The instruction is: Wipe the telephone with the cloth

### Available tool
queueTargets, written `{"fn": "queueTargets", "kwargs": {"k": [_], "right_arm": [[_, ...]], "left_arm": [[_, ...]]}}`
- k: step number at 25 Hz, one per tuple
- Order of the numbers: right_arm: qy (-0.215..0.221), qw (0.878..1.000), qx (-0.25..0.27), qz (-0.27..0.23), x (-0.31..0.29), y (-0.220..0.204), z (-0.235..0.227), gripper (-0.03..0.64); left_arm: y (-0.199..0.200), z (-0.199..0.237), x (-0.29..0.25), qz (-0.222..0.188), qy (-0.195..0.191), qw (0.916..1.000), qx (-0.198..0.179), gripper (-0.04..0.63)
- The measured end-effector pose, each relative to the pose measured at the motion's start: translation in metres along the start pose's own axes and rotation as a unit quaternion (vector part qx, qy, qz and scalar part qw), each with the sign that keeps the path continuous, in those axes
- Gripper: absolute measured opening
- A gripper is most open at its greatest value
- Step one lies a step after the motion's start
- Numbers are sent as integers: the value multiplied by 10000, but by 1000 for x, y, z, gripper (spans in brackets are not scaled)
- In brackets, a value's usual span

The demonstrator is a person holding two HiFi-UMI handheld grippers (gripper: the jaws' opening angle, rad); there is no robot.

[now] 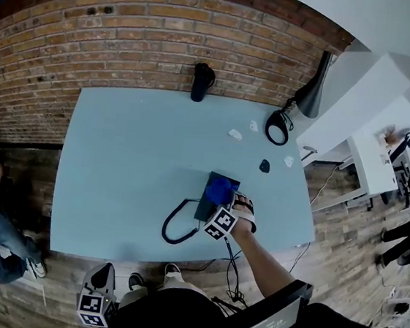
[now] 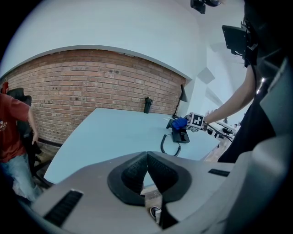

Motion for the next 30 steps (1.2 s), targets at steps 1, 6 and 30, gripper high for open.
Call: {"fn": "queueTargets", "kwargs": {"k": [1,6,30], "right_arm": [[-9,10000,-4,1,0,0,0,173],[-25,10000,-23,44,2,1,3,172],[128,9993,-320,-118,11,-1,24,173]], "left_arm": [[0,0,0,4,-3,10000,2,23],[0,2,0,2,0,10000,6,23],[3,4,-3,7,-60,10000,-13,23]]}}
Point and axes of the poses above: the fingertips, and each gripper's own axes: x backward along the fingers, z to its left, y out of its top, the point moved 8 cm from there along x, backward along the fingers, and after that the axes turned 2 degrees about x, right-handed, at the moved point
